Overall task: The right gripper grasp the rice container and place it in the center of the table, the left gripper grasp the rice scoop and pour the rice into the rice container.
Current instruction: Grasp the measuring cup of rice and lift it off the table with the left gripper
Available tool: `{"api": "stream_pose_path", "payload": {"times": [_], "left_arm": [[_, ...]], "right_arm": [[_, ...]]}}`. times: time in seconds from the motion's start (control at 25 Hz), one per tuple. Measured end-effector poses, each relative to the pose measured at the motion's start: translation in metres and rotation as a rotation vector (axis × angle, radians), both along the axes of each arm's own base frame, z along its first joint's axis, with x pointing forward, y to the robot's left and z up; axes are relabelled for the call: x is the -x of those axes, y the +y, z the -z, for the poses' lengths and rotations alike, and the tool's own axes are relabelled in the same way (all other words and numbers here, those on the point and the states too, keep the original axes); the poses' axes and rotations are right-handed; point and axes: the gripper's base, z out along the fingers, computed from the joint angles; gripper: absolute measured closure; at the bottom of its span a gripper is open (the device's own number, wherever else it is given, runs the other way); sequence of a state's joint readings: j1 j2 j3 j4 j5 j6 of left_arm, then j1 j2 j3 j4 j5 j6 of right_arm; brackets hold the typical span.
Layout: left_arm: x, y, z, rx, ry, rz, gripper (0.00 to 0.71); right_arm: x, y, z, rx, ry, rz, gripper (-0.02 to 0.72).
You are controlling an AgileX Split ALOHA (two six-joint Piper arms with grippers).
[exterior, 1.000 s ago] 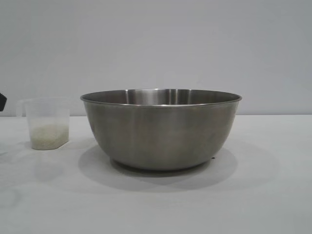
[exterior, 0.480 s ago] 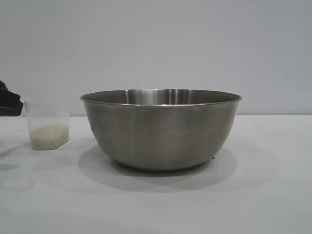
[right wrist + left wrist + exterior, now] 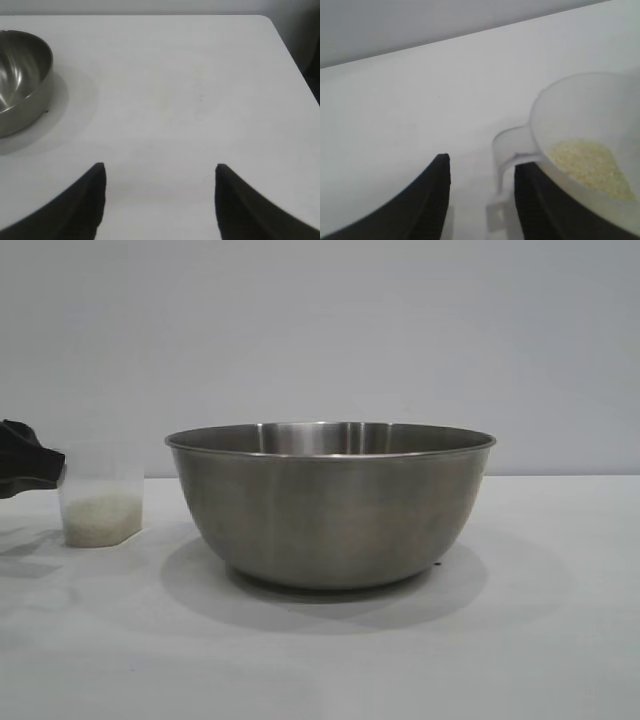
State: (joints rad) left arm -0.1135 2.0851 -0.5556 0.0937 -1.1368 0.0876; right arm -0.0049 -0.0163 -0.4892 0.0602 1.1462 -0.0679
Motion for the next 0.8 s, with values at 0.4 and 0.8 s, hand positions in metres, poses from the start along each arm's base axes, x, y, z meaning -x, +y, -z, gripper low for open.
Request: {"api": "stream_pose_path", "payload": {"times": [0.4, 0.8], "left_arm": [[-0.022, -0.011, -0.006, -0.009, -0.071, 0.097, 0.71], [-0.036, -0.021, -0.019, -0.055, -0.149, 0.212, 0.71]], "right_arm": [[0.0, 0.0, 0.0, 0.0, 0.0, 0.0, 0.261], [0.0, 0.0, 0.0, 0.0, 0.0, 0.0, 0.261]]}}
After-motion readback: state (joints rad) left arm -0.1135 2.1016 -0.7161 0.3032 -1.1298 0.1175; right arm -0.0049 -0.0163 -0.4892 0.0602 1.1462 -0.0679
